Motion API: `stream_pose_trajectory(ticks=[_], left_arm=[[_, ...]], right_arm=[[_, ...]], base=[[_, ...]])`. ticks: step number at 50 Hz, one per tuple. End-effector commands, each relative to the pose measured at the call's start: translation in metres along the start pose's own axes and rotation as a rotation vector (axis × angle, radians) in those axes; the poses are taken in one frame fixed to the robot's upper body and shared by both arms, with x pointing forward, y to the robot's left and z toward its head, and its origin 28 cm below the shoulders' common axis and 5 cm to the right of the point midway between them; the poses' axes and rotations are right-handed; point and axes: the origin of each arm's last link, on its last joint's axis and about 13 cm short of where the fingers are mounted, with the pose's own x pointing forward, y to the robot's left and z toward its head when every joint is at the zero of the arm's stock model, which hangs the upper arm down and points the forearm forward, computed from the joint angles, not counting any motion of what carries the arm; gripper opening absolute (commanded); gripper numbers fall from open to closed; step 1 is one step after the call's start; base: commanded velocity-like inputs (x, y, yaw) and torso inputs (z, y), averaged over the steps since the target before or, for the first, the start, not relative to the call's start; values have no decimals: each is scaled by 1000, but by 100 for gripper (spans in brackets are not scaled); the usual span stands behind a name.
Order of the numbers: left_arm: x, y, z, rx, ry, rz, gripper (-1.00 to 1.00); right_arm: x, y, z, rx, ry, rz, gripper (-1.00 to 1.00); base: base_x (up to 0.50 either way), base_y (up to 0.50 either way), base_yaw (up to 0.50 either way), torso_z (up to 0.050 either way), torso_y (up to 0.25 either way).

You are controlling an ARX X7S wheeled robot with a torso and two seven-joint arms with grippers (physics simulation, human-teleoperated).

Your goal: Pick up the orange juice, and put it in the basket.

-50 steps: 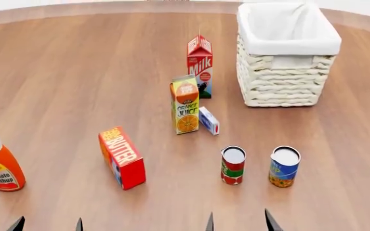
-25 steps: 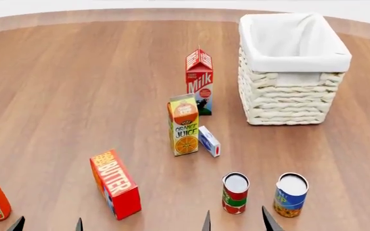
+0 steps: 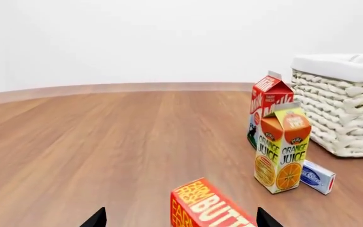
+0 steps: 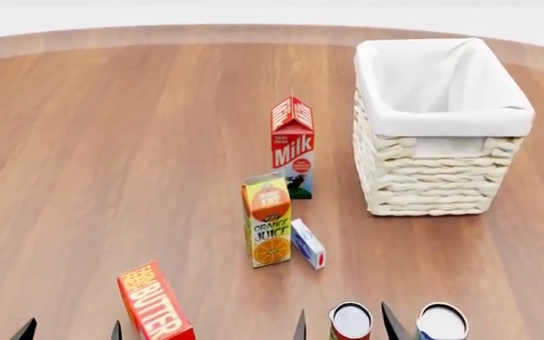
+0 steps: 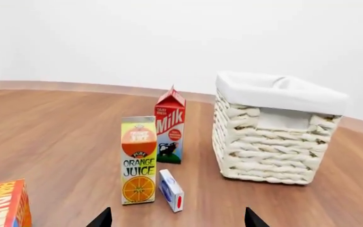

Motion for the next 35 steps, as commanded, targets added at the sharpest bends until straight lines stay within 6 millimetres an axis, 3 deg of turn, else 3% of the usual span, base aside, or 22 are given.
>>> stream_pose_trajectory(ticks=[1, 35], left_arm=[[0, 0, 0, 0, 0, 0, 100], [0, 0, 0, 0, 0, 0, 100]], right_arm=[[0, 1, 0, -3, -2, 4, 100], [2, -3, 1, 15, -8, -25, 100]], base=[[250, 0, 0, 0, 0], [257, 0, 0, 0, 0]])
